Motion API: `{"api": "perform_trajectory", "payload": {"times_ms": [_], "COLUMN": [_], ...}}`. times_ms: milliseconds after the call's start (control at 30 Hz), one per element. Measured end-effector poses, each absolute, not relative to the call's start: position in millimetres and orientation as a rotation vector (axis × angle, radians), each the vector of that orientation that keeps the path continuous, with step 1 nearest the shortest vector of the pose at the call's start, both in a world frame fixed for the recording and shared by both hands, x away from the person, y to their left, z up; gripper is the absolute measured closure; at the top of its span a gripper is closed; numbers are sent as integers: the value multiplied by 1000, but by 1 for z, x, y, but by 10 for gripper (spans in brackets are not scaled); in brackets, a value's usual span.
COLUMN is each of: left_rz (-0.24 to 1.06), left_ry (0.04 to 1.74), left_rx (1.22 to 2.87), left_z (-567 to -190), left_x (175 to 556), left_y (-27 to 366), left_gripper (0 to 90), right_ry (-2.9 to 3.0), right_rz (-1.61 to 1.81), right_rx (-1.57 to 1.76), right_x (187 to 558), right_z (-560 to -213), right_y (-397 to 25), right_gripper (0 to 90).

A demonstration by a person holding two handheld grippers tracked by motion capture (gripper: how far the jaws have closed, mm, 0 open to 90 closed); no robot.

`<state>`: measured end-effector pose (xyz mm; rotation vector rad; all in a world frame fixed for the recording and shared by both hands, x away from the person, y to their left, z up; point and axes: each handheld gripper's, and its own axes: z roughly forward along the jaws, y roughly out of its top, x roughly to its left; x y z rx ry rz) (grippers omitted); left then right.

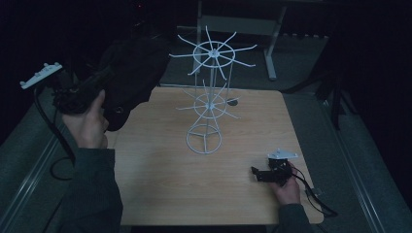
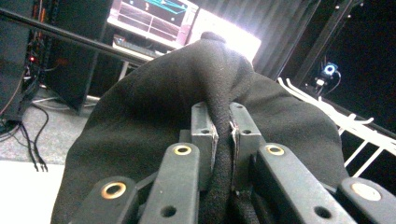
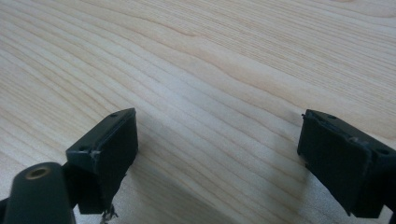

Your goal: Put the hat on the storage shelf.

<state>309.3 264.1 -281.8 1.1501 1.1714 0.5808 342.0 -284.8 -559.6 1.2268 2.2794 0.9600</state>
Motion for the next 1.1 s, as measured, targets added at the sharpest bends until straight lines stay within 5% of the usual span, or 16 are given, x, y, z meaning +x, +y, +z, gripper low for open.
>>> {"api": "perform_trajectory", "payload": {"times_ms": [1100], "left_rz": [533], "left_ry": [1103], "left_rx": [1058], "left_z": [-270], "left_x": [311], "left_y": [269], "left_gripper": [841], "right_ry": [2279], "right_rz": [960], "right_rx": [1227], "right_x": [342], "right_z": [-560], "right_y": [-285], "right_gripper": [119]}}
